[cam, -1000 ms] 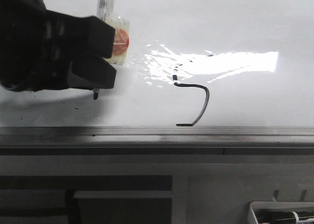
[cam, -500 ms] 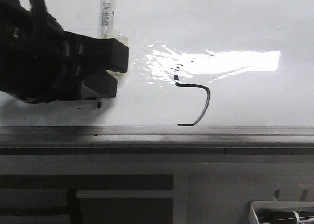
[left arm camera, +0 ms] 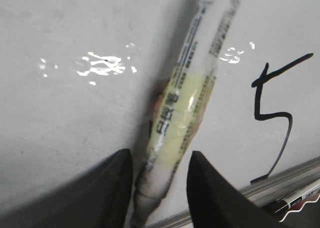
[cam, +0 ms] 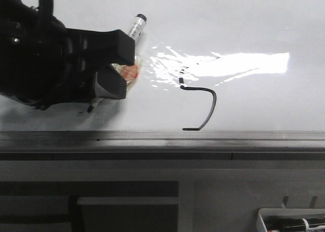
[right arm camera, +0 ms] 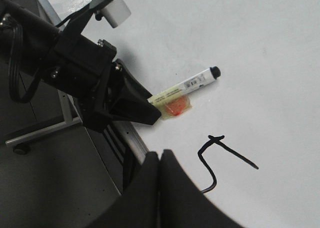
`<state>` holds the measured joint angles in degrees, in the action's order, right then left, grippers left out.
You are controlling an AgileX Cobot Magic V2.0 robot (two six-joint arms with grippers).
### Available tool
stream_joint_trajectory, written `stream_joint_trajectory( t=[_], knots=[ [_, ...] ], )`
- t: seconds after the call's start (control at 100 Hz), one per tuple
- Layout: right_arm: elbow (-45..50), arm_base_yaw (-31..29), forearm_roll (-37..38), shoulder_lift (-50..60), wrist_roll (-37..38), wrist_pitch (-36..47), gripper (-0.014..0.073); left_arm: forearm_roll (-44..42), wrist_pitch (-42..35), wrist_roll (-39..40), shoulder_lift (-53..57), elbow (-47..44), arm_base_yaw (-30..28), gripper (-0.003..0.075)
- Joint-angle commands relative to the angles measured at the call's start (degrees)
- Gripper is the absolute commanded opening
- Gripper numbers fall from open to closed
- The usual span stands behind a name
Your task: Write number 5 on whiteboard
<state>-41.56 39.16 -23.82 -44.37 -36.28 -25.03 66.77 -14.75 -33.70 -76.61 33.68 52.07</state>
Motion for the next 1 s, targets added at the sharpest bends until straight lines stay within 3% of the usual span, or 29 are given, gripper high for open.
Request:
stream_joint_trajectory(
  t=[0.0,0.09,0.24,0.37,0.55,0.81,0.93,0.99],
  knots=[
    [-1.52,-0.34,-1.26,0.46,0.12,3.27,-0.0061,1.35,-5.86,0.43,-0.11,0.78,-0.72,0.0285],
    [-1.52,-0.34,-1.57,0.46,0.12,3.18,-0.0061,1.35,-5.86,0.43,-0.11,0.78,-0.72,0.0304],
    [-1.52,-0.34,-1.91,0.46,0.12,3.05,-0.0061,1.35,-5.94,0.43,-0.11,0.78,-0.72,0.0475],
    [-1.52,-0.34,-1.99,0.46,0.12,3.05,-0.0061,1.35,-6.5,0.43,0.03,0.78,-0.72,0.054],
    [-1.52,-0.34,-1.99,0.46,0.12,3.05,-0.0061,-0.62,-4.03,0.15,3.8,2.31,-0.72,0.054],
    [-0.36,-0.34,-1.88,3.39,0.12,5.24,-0.0061,-9.0,-0.55,-0.62,17.46,1.99,3.31,0.0523],
    [2.69,-0.34,-0.82,7.14,0.12,7.49,-0.0061,-9.05,-1.22,-3.54,24.14,-1.05,3.55,0.0417],
    [5.55,-0.34,-0.42,9.83,0.12,8.88,-0.0061,-9.05,-1.5,-5.53,27.75,-3.15,3.55,0.0305]
  ],
)
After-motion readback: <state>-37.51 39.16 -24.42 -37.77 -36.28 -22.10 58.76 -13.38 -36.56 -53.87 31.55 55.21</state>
